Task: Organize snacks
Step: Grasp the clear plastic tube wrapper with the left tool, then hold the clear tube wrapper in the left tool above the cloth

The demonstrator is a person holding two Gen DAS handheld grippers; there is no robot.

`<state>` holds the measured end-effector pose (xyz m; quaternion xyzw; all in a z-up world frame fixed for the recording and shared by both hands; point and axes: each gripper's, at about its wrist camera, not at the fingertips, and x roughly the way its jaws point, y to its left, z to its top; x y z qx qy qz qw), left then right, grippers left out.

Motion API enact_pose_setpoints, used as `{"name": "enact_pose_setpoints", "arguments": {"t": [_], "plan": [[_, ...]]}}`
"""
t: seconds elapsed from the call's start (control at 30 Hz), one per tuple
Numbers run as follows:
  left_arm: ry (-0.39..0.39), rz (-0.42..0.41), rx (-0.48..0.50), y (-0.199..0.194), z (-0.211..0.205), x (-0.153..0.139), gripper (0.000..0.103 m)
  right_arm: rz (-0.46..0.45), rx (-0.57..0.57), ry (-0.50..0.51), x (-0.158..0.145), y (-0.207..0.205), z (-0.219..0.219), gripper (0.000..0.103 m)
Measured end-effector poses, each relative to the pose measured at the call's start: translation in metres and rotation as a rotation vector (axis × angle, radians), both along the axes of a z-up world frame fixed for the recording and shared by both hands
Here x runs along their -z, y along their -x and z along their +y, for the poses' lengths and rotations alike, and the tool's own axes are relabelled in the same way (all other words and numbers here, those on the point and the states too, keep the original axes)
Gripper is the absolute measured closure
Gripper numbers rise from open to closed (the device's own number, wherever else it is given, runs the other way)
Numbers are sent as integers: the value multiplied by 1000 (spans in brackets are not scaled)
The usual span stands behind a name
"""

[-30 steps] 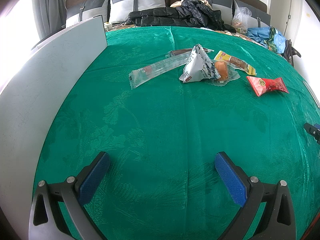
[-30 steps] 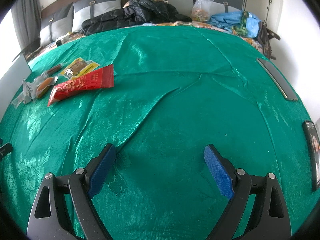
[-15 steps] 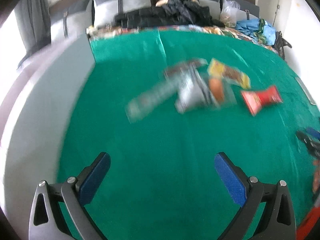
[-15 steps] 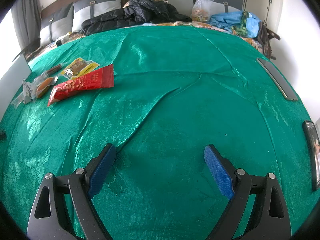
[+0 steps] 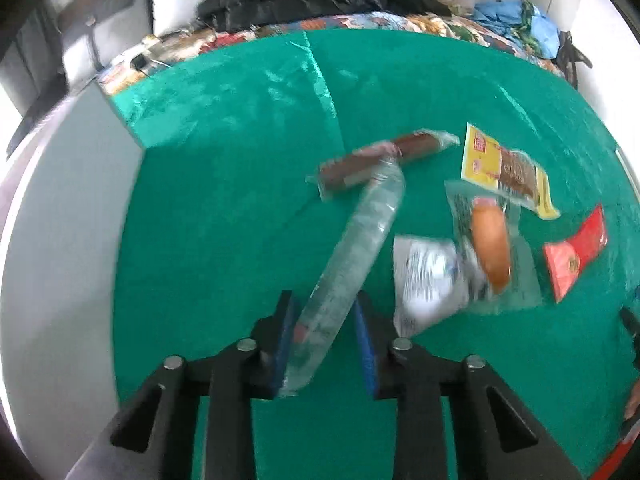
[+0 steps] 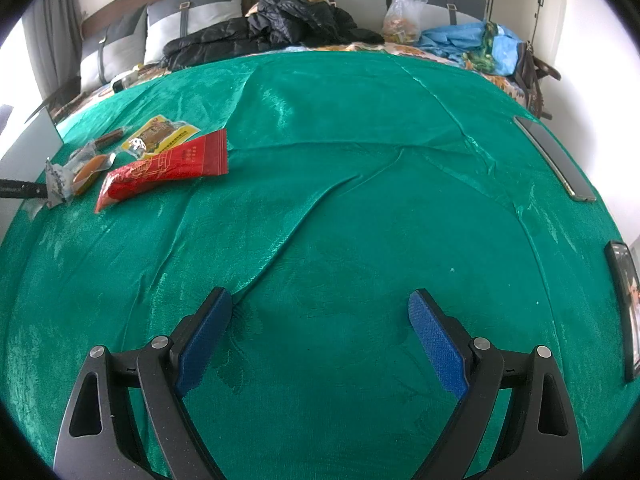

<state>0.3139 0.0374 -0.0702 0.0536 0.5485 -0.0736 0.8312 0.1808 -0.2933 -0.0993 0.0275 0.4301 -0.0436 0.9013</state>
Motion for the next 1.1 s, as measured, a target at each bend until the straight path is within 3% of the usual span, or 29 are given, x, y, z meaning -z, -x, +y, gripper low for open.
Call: {"name": "enact_pose_setpoints", "arguments": {"t": [0.1,0.3,0.33,0.37,0.43,0.5,0.57,0.63,0.67,0.77,1.1], "plan": [[79,27,-61,49,8,-3,85,1,3,-2,0,-1,0,9],[192,16,-120,144,20,-2,81,2,6,-1,0,-1,0,9],[207,-3,-134,153,22,-2,68,2,6,-1,0,0,0,9],[227,-21,-137,154,23,-2,45,2,6,-1,0,-1,0,9],[199,-56,-188,148,23,-1,10,2,6,-1,0,0,0,9],[179,-105,-206,144,22,0,9,2,7,-1,0,-1,0,9],[144,-100,-207,134,20,9,8,2,7,-1,0,-1,0,9],[59,-132,-183,124,11,13,7,2,7,-1,0,-1,0,9],[17,-150,-167,124,7,15,2,2,7,-1,0,-1,0,9],[41,-213,-182,131,13,18,0,2,7,-1,0,-1,0,9],[41,-218,-189,140,27,19,0,2,8,0,0,-2,0,9]]}}
